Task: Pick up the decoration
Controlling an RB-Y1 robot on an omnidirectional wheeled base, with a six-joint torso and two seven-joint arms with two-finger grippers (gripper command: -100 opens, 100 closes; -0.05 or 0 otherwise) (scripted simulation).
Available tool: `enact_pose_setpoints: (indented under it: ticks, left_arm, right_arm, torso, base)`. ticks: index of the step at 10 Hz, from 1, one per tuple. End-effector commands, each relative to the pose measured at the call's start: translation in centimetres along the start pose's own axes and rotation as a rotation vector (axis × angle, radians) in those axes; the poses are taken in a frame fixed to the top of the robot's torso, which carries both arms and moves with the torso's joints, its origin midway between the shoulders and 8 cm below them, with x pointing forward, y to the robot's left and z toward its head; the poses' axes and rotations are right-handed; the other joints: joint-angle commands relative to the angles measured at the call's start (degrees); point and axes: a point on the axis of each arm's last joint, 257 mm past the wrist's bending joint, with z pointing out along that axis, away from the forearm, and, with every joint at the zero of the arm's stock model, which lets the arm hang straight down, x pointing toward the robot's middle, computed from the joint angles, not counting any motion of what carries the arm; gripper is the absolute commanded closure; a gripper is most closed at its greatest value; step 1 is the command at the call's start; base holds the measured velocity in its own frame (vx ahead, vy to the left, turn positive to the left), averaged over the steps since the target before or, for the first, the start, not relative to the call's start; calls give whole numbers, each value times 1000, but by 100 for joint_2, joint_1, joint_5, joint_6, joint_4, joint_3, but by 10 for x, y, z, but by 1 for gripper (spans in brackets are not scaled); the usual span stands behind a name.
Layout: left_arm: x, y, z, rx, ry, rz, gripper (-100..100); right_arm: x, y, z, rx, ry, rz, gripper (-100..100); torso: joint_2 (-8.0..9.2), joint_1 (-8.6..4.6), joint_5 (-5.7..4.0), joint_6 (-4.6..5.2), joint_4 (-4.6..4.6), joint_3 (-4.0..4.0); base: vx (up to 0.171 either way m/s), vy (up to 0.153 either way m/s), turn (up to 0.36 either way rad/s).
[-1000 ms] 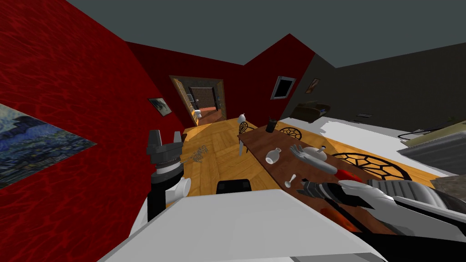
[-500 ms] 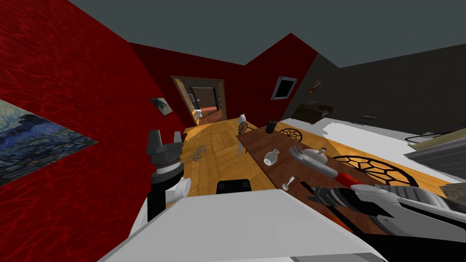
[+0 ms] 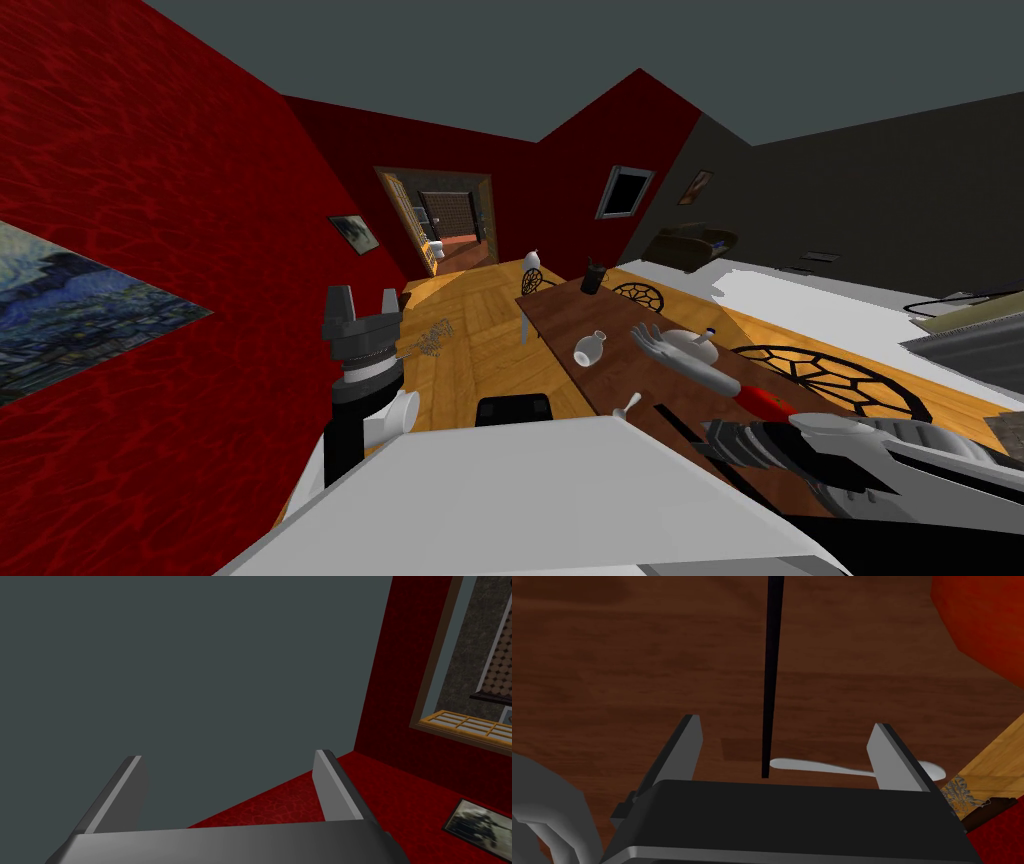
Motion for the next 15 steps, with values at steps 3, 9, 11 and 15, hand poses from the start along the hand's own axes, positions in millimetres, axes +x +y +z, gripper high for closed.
enact_pose_setpoints:
  ticks: [3,9,11,15]
  left_arm:
    - [0,0,0,0,0,0,0]
    - [0,0,0,0,0,0,0]
    - [0,0,0,0,0,0,0]
    - [0,0,0,0,0,0,0]
  right_arm:
    - [5,8,13,-1,4,8,-100]
    - [8,16,25,-4,7,14,100]
    - [8,16,24,-2,6,15,100]
    - [4,6,10,-1,3,6,100]
  torso:
    - [1,5,2,0,0,0]
    - [-1,2,1,0,0,-1]
    - [0,4,0,-2,-1,0]
    - [6,16,6,1,0,3]
  base:
    - [5,-7,17]
    - [11,-23,21]
    - [0,0,0]
    - [-10,20,-28]
